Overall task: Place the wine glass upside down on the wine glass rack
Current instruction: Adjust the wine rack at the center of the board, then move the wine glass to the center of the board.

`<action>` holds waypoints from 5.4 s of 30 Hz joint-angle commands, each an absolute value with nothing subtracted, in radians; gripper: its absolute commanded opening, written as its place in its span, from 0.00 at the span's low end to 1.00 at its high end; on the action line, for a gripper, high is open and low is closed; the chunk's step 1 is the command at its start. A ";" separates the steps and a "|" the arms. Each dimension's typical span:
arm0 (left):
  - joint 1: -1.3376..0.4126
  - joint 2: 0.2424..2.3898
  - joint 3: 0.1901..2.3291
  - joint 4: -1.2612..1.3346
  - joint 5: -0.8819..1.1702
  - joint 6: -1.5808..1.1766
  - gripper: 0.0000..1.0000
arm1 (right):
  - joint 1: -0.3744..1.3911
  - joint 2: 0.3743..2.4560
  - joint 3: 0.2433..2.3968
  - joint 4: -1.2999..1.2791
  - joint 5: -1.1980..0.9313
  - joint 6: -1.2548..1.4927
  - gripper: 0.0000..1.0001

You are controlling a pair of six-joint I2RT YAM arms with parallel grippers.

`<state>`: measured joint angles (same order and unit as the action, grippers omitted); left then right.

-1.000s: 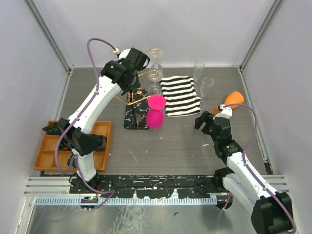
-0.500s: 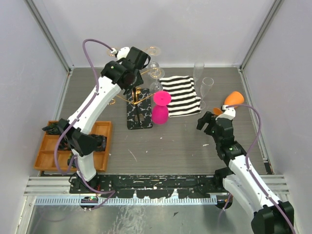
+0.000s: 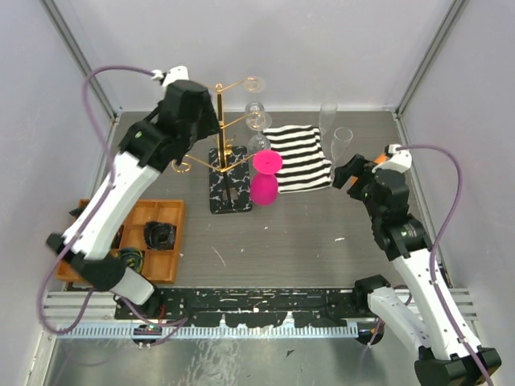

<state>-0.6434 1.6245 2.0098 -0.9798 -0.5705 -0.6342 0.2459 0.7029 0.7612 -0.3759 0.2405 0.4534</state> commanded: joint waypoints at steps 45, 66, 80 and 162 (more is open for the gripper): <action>-0.637 0.537 1.150 -0.925 -0.914 -0.355 0.99 | 0.945 2.026 2.305 -0.773 0.575 0.301 0.64; -0.636 0.496 1.144 -0.946 -0.923 -0.371 1.00 | 0.915 1.993 2.239 -0.735 0.455 0.176 0.27; -0.636 0.469 1.166 -0.961 -0.902 -0.353 1.00 | 0.785 1.860 2.056 -0.675 0.098 -0.244 0.01; -0.636 0.634 0.983 -0.737 -0.688 -0.255 0.98 | 0.241 1.190 0.477 0.506 0.370 0.336 0.82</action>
